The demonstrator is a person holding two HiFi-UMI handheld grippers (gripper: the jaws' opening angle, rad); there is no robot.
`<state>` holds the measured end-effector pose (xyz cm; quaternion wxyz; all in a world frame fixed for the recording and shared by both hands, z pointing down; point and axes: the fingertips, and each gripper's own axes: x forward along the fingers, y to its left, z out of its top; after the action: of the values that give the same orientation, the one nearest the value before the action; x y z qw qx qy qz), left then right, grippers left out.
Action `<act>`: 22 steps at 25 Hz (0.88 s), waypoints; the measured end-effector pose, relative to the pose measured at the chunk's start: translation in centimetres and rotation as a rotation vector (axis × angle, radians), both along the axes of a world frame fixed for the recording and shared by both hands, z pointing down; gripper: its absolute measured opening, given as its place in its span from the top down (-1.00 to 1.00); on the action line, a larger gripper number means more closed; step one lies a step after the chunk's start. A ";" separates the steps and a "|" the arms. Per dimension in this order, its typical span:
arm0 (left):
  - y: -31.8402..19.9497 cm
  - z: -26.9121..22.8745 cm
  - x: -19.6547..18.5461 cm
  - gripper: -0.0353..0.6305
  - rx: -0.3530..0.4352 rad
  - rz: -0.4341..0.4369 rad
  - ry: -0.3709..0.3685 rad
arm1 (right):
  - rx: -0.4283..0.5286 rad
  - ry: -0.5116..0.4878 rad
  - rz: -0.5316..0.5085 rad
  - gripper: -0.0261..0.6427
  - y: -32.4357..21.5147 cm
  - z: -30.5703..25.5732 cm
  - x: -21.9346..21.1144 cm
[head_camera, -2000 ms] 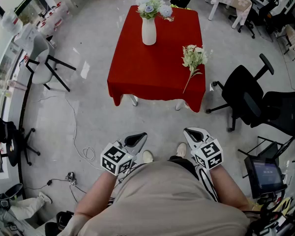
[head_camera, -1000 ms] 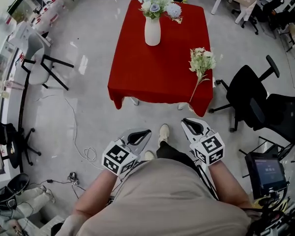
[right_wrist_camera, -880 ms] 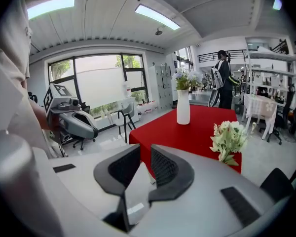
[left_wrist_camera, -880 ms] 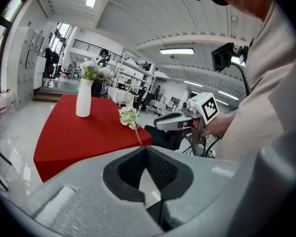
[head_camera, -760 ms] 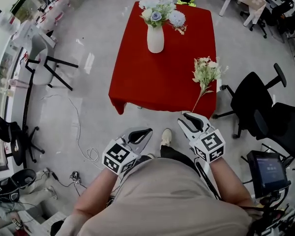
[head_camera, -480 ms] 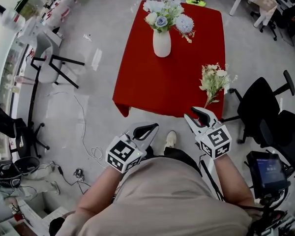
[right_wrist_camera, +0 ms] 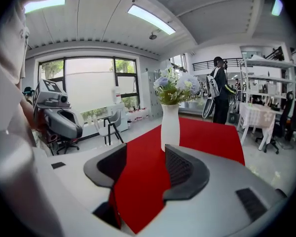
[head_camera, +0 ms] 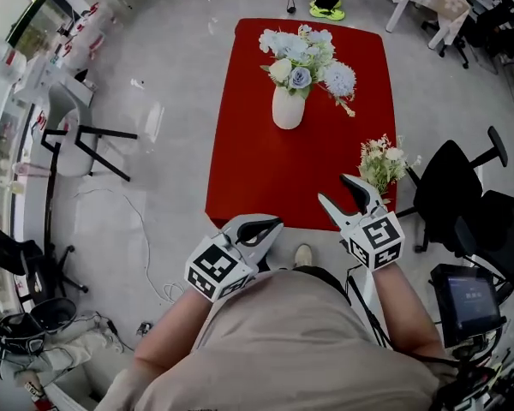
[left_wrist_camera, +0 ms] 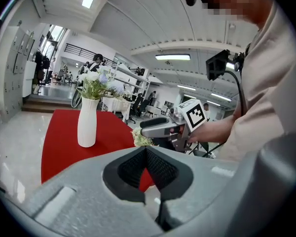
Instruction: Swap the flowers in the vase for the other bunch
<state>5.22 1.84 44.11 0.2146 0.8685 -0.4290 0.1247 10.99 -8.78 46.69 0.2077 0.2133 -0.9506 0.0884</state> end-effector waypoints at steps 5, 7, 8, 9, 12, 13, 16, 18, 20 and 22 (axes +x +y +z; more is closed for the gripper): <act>-0.9 -0.9 -4.5 0.87 0.006 0.087 0.016 | 0.039 -0.022 0.108 0.02 -3.5 -2.5 -4.8; -1.2 -1.2 -6.0 0.87 0.020 0.123 0.006 | 0.055 -0.037 0.163 -0.06 -5.1 -3.1 -6.2; -1.3 -1.3 -6.6 0.87 0.026 0.138 0.004 | 0.059 -0.048 0.191 -0.11 -5.9 -3.2 -6.7; -1.4 -1.3 -7.1 0.87 0.031 0.151 0.003 | 0.057 -0.060 0.219 -0.14 -6.7 -3.3 -7.2; -2.0 -1.4 -7.9 0.87 0.048 0.169 -0.002 | 0.023 -0.112 0.295 -0.24 -9.2 -3.2 -7.9; -2.2 -1.6 -8.0 0.87 0.056 0.170 -0.004 | 0.007 -0.134 0.317 -0.27 -10.0 -3.2 -8.0; -2.8 -2.0 -8.5 0.87 0.073 0.154 -0.007 | -0.028 -0.217 0.381 -0.36 -11.9 -3.6 -8.3; -3.2 -2.4 -9.1 0.87 0.078 0.128 0.003 | -0.045 -0.283 0.415 -0.41 -12.9 -4.5 -8.8; -3.5 -2.7 -9.2 0.87 0.079 0.110 0.011 | -0.054 -0.340 0.436 -0.48 -13.9 -5.5 -9.1; -3.6 -2.9 -8.8 0.87 0.077 0.106 0.005 | -0.062 -0.375 0.451 -0.57 -14.7 -6.0 -9.4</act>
<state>-3.62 -1.78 41.26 0.1750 0.8980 -0.3863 0.1173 1.64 -23.52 40.68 0.0101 0.3928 -0.8977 0.1992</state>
